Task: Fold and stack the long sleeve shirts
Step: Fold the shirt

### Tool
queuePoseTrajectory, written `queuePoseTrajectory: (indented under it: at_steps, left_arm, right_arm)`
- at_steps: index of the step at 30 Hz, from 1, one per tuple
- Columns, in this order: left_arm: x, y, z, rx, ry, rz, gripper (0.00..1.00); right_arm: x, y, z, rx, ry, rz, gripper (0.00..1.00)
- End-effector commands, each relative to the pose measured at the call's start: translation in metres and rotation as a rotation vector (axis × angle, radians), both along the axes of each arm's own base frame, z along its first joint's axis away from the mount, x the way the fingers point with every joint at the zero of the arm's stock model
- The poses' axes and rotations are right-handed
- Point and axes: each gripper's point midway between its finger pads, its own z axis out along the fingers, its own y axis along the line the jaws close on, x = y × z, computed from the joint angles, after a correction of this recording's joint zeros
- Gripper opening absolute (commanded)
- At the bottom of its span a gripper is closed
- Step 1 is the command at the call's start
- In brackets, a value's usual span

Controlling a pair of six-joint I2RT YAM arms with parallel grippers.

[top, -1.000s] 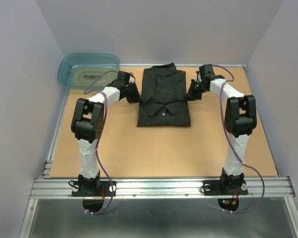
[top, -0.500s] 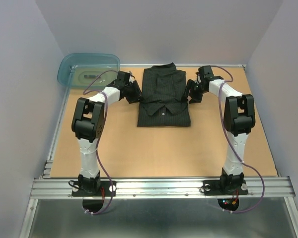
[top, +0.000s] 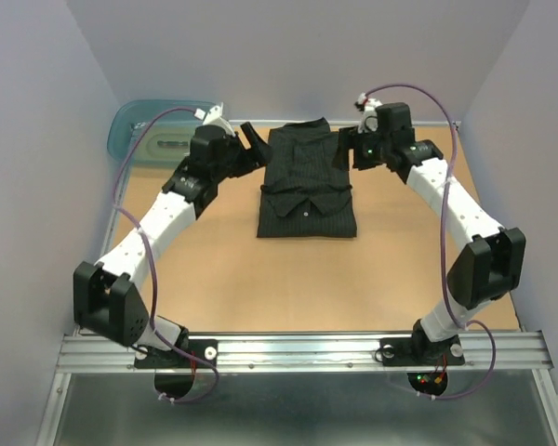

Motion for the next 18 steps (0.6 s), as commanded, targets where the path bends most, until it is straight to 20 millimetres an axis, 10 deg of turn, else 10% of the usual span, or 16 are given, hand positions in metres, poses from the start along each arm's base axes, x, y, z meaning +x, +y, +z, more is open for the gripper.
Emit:
queuePoseTrajectory:
  at_steps: [1, 9, 18]
  left_arm:
    - [-0.047, -0.009, -0.047, 0.01, 0.078, 0.02, 0.77]
    - [-0.079, -0.017, -0.12, -0.037, 0.206, 0.003, 0.48]
    - [-0.074, -0.036, -0.146, 0.007, 0.243, -0.034, 0.48]
  right_arm:
    - [-0.044, 0.044, -0.044, -0.24, -0.036, 0.271, 0.75]
    - [-0.07, 0.09, -0.077, -0.391, -0.078, 0.463, 0.78]
    - [-0.064, 0.048, -0.127, -0.582, 0.022, 0.305, 0.78]
